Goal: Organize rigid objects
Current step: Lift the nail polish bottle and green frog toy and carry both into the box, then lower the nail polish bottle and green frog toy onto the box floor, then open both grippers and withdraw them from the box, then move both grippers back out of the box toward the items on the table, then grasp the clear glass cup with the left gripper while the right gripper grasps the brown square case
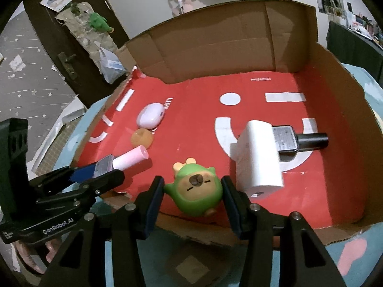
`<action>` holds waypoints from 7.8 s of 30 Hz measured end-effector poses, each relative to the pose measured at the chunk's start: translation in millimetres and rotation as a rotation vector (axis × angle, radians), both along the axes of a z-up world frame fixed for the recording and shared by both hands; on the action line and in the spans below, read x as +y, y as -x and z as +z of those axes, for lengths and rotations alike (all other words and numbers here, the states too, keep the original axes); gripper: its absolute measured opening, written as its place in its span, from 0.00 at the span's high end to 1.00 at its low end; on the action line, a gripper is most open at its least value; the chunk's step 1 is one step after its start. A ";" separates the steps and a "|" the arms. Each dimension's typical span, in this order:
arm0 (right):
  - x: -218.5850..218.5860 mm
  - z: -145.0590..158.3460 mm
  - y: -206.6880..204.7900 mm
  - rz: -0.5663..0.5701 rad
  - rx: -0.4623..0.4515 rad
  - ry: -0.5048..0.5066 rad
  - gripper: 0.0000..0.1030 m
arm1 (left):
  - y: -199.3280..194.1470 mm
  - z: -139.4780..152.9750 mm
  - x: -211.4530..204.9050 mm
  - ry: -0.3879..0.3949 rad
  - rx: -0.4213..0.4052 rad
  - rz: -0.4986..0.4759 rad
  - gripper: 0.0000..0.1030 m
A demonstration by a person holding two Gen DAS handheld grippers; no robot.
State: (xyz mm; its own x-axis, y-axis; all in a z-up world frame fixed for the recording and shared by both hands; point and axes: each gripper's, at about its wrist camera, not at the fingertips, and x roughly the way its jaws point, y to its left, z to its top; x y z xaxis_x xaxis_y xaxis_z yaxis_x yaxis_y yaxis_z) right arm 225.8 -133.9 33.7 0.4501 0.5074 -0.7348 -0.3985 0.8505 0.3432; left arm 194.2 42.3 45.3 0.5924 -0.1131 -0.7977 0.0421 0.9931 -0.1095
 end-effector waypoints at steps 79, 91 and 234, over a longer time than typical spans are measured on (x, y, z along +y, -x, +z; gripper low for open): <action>-13.2 -3.5 -24.7 -0.117 -0.072 0.133 0.49 | -31.8 -11.0 -8.1 -0.080 -0.009 0.039 0.39; -16.2 0.2 -14.4 -0.120 -0.075 0.125 0.43 | -20.5 -3.4 -15.3 -0.086 -0.022 0.014 0.27; -22.0 -21.4 86.2 -0.057 -0.090 0.119 0.06 | 85.2 -31.3 -1.4 0.002 0.012 0.066 0.17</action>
State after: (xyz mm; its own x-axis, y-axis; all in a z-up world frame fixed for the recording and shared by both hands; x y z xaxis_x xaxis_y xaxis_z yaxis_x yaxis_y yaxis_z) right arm 139.6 -155.9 12.2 0.5421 0.3909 -0.7438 -0.3730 0.9052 0.2038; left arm 109.0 40.9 14.0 0.5887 -0.0753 -0.8048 -0.0250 0.9935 -0.1113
